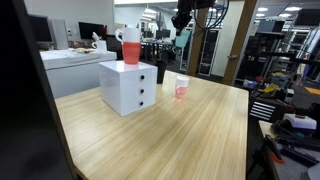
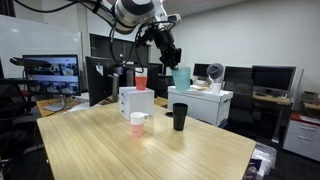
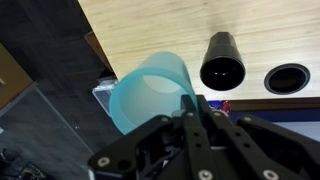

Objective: Pick up the blue cup and put it in the black cup, pick up the stacked white and orange cups and put them in the blue cup, pick up the stacked white and pink cups and put them in the white cup

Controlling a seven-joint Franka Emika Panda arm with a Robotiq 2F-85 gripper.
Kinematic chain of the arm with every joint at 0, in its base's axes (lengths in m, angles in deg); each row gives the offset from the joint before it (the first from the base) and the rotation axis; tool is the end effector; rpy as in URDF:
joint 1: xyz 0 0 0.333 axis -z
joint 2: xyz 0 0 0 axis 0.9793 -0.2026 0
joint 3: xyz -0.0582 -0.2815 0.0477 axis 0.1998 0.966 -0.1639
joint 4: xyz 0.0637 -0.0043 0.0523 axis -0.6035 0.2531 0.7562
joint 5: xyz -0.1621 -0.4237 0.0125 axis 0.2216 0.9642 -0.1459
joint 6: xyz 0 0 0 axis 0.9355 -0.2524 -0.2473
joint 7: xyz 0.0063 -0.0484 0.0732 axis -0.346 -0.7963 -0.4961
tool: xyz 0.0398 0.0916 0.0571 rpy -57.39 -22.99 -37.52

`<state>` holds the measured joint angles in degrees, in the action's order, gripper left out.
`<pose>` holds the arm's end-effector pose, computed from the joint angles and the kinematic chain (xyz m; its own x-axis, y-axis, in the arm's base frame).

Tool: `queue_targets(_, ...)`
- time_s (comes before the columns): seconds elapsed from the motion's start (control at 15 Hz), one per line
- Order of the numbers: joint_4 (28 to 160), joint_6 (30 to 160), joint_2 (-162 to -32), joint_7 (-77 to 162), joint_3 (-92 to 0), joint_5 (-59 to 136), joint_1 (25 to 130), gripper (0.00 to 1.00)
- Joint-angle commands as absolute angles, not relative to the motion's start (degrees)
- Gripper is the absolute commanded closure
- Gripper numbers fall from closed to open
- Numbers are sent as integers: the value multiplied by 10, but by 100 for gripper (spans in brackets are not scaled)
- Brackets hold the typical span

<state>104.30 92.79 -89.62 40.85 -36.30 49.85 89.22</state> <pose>0.6315 -0.2900 0.4463 0.8817 -0.3119 0.3541 -0.4064 -0.8833 0.2337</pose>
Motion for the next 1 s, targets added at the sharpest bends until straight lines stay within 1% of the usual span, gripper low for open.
queue_targets(0.0,1024,946,-918,427,-374,499,892,93)
queue_targets(0.93,981,1016,-1011,433,-394,488,886,92)
